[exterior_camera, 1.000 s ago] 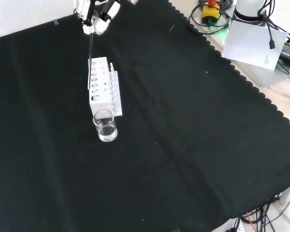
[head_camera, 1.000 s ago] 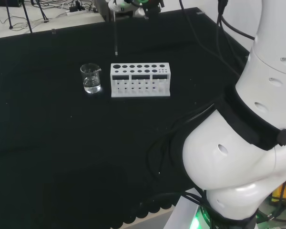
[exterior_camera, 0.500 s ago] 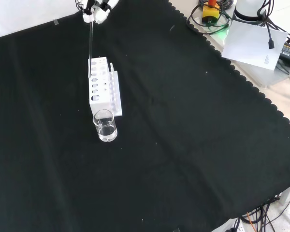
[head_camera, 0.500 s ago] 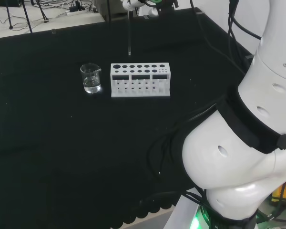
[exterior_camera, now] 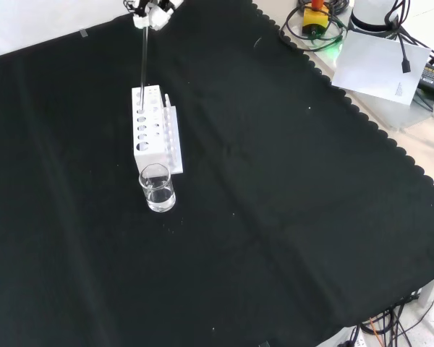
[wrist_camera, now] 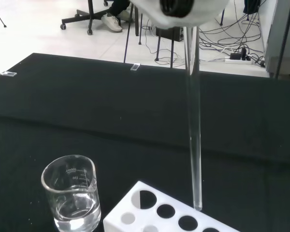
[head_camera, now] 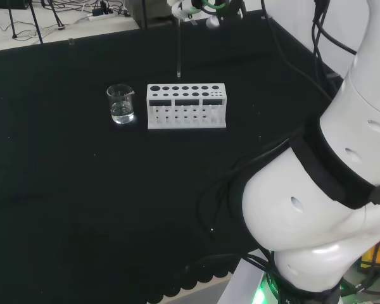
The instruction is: Put the glass rod back on the white test tube rack.
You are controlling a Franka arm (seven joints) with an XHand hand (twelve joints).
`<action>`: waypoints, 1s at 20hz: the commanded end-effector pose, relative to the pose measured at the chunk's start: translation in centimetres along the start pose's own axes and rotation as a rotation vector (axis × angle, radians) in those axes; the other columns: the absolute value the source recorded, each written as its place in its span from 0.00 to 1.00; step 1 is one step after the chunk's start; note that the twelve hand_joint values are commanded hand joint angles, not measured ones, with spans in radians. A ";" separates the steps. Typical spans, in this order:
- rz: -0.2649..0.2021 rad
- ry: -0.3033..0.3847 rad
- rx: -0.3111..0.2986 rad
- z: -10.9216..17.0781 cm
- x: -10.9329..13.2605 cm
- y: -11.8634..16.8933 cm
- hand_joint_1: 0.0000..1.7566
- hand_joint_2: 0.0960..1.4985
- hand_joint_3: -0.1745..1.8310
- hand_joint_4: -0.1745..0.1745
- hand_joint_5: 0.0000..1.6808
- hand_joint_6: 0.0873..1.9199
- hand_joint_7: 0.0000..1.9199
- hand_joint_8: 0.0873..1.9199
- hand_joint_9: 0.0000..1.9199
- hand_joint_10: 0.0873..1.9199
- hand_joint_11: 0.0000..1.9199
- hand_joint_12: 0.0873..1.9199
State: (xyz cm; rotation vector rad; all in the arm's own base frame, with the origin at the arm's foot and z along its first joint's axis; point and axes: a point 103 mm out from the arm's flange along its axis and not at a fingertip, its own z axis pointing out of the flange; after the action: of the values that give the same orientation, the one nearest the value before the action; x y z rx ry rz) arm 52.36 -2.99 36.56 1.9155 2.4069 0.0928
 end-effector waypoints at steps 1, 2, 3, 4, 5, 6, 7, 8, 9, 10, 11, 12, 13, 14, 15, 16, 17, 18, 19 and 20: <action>-0.006 -0.004 0.004 0.2 0.8 0.1 0.74 0.68 0.09 0.00 0.68 0.18 0.60 0.52 0.83 0.47 0.74 0.56; -0.008 -0.002 0.006 0.3 1.0 0.3 0.74 0.68 0.09 0.00 0.68 0.18 0.60 0.52 0.83 0.47 0.74 0.56; -0.011 0.000 0.008 0.6 1.2 0.4 0.74 0.68 0.09 0.00 0.68 0.18 0.60 0.52 0.83 0.47 0.74 0.56; -0.015 0.002 0.011 0.9 1.4 0.6 0.74 0.68 0.09 0.00 0.68 0.18 0.60 0.52 0.83 0.47 0.74 0.56; -0.018 0.005 0.014 1.2 1.6 0.8 0.74 0.68 0.09 0.00 0.68 0.18 0.60 0.52 0.83 0.47 0.74 0.56; -0.019 0.008 0.014 1.4 1.6 0.9 0.74 0.68 0.09 0.00 0.68 0.18 0.60 0.52 0.83 0.47 0.74 0.56; -0.018 0.017 0.015 1.6 1.6 1.1 0.74 0.68 0.09 0.00 0.68 0.18 0.60 0.52 0.83 0.47 0.74 0.56; -0.017 0.021 0.015 1.8 1.6 1.2 0.74 0.68 0.09 0.00 0.68 0.18 0.60 0.52 0.83 0.47 0.74 0.56; -0.018 0.021 0.015 1.9 1.6 1.3 0.74 0.68 0.09 0.00 0.68 0.18 0.60 0.52 0.83 0.47 0.74 0.56; -0.018 0.023 0.015 1.9 1.5 1.4 0.74 0.68 0.09 0.00 0.68 0.18 0.60 0.52 0.83 0.47 0.74 0.56; -0.018 0.023 0.013 2.0 1.4 1.6 0.74 0.68 0.09 0.00 0.68 0.18 0.60 0.52 0.83 0.47 0.74 0.56; -0.018 0.022 0.012 2.1 1.3 1.8 0.74 0.68 0.09 0.00 0.68 0.18 0.60 0.52 0.83 0.47 0.74 0.56; -0.014 0.030 0.012 2.1 1.1 1.9 0.74 0.68 0.09 0.00 0.68 0.18 0.60 0.52 0.83 0.47 0.74 0.56; -0.013 0.033 0.010 2.1 1.0 2.0 0.74 0.68 0.09 0.00 0.68 0.18 0.60 0.52 0.83 0.47 0.74 0.56; -0.013 0.024 0.012 2.1 1.2 2.1 0.74 0.68 0.09 0.00 0.68 0.18 0.60 0.52 0.83 0.47 0.74 0.56; -0.013 0.020 0.013 2.2 1.2 2.1 0.74 0.68 0.09 0.00 0.68 0.19 0.60 0.52 0.83 0.47 0.74 0.56; -0.012 0.021 0.014 2.2 1.1 2.1 0.74 0.68 0.09 0.00 0.68 0.19 0.60 0.52 0.83 0.47 0.74 0.56; -0.012 0.024 0.015 2.3 1.1 2.1 0.74 0.68 0.09 0.00 0.68 0.19 0.60 0.52 0.83 0.47 0.74 0.56; -0.011 0.029 0.019 2.4 0.9 2.1 0.74 0.68 0.09 0.00 0.68 0.19 0.60 0.52 0.83 0.47 0.74 0.56; -0.011 0.032 0.023 2.5 0.7 2.1 0.74 0.68 0.09 0.00 0.68 0.19 0.60 0.52 0.83 0.47 0.74 0.56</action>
State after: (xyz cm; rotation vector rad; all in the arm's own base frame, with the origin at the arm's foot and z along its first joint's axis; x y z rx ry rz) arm 54.38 -1.51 34.47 1.9173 2.4438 0.0974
